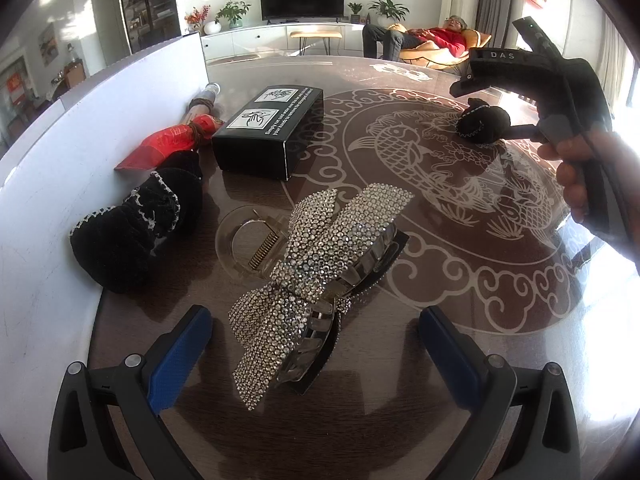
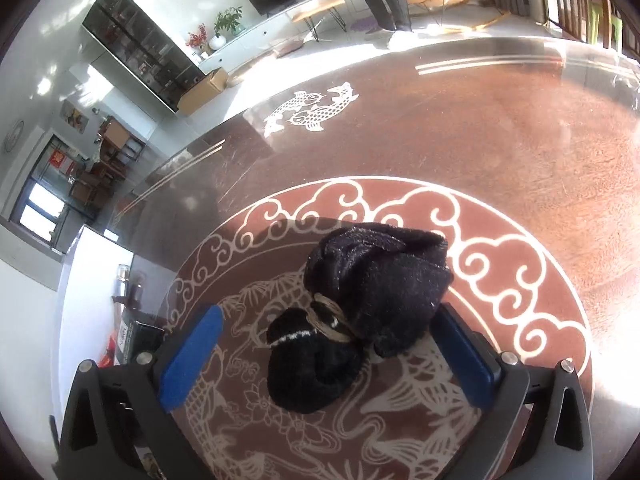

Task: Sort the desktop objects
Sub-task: 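Move the right tool onto the black pouch with gold cord and close it, then close the left tool on the rhinestone bow clip while the right tool holds the pouch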

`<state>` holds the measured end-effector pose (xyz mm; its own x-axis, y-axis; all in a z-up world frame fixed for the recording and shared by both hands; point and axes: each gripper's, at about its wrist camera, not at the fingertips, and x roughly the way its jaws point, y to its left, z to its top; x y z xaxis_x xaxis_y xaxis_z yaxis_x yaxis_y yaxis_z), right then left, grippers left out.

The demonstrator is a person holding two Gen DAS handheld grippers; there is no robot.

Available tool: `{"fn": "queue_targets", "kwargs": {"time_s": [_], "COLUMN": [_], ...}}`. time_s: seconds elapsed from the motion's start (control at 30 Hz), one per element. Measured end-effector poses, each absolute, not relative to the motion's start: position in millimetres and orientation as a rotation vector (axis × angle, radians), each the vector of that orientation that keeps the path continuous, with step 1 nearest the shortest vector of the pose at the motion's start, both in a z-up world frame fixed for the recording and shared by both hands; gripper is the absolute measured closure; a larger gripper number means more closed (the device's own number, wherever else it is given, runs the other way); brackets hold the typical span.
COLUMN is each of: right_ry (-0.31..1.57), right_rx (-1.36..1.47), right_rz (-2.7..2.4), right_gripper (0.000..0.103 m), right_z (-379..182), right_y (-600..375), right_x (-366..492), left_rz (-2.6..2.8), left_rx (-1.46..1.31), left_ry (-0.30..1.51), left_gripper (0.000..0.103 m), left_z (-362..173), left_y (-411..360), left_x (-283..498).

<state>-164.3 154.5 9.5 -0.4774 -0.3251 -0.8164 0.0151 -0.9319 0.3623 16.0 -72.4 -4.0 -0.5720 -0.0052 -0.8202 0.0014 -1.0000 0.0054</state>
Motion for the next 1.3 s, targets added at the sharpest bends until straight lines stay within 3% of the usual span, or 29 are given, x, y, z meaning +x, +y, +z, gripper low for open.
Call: {"fn": "queue_targets", "kwargs": {"time_s": [0.03,0.07,0.13,0.3,0.47,0.5,0.57,0.73,0.9,0.93,0.97,1.0,1.03,1.13,1.3], "right_ry": [-0.391,-0.296,-0.129,0.158,0.204,0.188,0.207,0.198,0.150,0.135,0.117,0.114,0.113,0.103,0.127], "right_rx": [1.480,1.464,1.409,1.271,1.213,1.210,1.210,1.241,1.275,1.284,1.293,1.296,1.307,1.300,1.247], "right_rz": [-2.505,-2.529,-2.487,-2.267,-2.286,-2.315,-2.366,-2.401,-2.368,-2.358,-2.352,-2.353,-2.338,-2.345,-2.333], "right_gripper": [0.017,0.038,0.056,0.057,0.055,0.050,0.010,0.009,0.009,0.010,0.028,0.045,0.070,0.070,0.070], "right_z": [9,11,11,5,0,0,-4,-3,-1,0,1,3,6,18,41], "right_y": [147,139,124,104,135,143,152,160,167,168,170,171,169,168,162], "right_x": [-165,-162,-150,-65,48,63,80,87,78,79,79,80,80,81,92], "left_rz": [-2.782,-2.782,-2.782,-2.782,-2.782,-2.782,-2.782,-2.848,-2.800,-2.821,-2.869,-2.894,-2.893,-2.941,-2.970], "left_rx": [1.452,1.452,1.452,1.452,1.452,1.452,1.454,1.688,1.740,1.727,1.691,1.663,1.683,1.603,1.576], "left_ry": [-0.007,-0.007,-0.006,-0.006,-0.006,-0.004,-0.007,-0.176,-0.171,-0.186,-0.207,-0.230,-0.212,-0.218,-0.017], "left_gripper": [0.000,0.000,0.000,0.000,0.000,0.000,0.000,0.000,0.000,0.004,0.033,0.051,0.052,0.052,0.052], "left_z": [-4,-4,-4,-4,-4,-4,-4,-1,1,2,6,11,13,27,47], "left_y": [-72,-72,-73,-73,-73,-73,-73,-76,-84,-81,-78,-74,-71,-59,-64], "left_x": [16,16,16,16,16,16,16,6,-5,-4,-2,-1,-3,10,43]}}
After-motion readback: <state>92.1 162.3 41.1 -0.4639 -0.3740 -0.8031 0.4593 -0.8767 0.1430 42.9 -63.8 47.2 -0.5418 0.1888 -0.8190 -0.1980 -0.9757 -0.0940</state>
